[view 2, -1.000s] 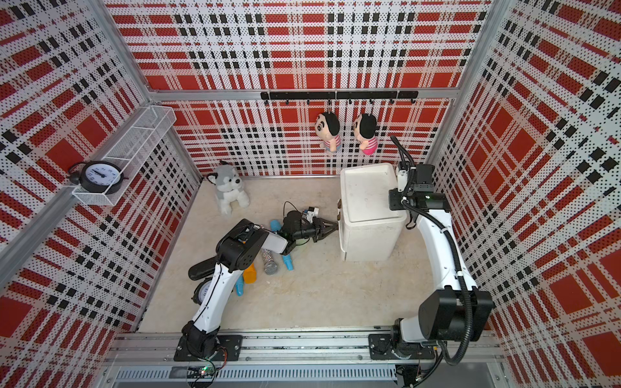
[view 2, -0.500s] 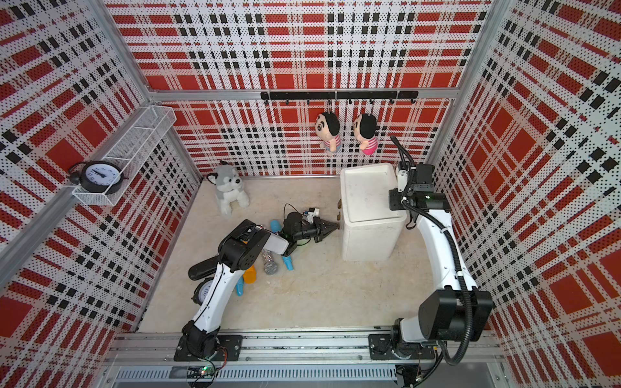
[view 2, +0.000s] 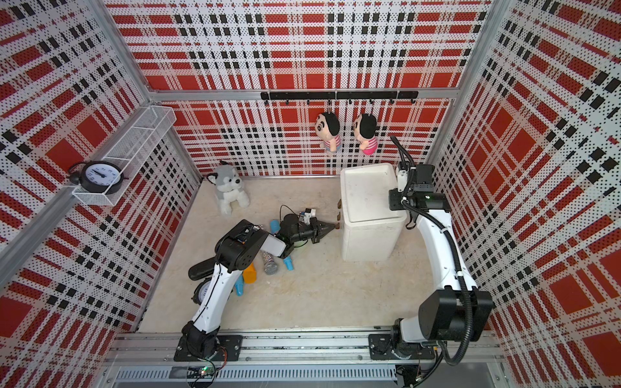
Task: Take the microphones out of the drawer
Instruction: Open the drawer in the storage box.
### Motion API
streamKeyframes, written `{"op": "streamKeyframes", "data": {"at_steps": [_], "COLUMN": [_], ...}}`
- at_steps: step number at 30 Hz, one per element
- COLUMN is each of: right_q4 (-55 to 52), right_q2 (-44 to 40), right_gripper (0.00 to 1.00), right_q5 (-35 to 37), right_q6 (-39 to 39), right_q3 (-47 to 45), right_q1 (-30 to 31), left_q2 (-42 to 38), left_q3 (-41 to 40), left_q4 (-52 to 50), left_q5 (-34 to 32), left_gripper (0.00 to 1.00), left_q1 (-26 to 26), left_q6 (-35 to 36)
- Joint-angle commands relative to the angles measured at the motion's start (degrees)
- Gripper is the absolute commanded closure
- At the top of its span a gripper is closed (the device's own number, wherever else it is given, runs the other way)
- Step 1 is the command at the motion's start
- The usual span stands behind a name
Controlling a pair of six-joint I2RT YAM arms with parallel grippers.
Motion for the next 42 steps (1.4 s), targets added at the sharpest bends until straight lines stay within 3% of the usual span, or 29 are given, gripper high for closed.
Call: {"op": "streamKeyframes", "data": {"at_steps": [1, 18, 42], "right_q4": [-1.21, -0.25, 2.99], "right_q2": [-0.23, -1.28, -6.19], "right_gripper": [1.00, 1.00, 1.00], "right_q5": [-1.98, 0.53, 4.96], "right_q6": [-2.20, -0.90, -0.50], "right_q3": [-0.31, -0.18, -2.34], "right_q1": [1.10, -0.21, -8.57], "left_q2": [-2.99, -9.71, -19.87], "left_q3": [-2.52, -6.68, -2.90], "left_q4": [0.65, -12.11, -45.58], "left_q5": [-0.52, -3.65, -15.44], "left_gripper": [1.00, 1.00, 1.00], "left_q1": [1.66, 4.27, 7.01], "left_q6": [2.51, 13.46, 35.04]}}
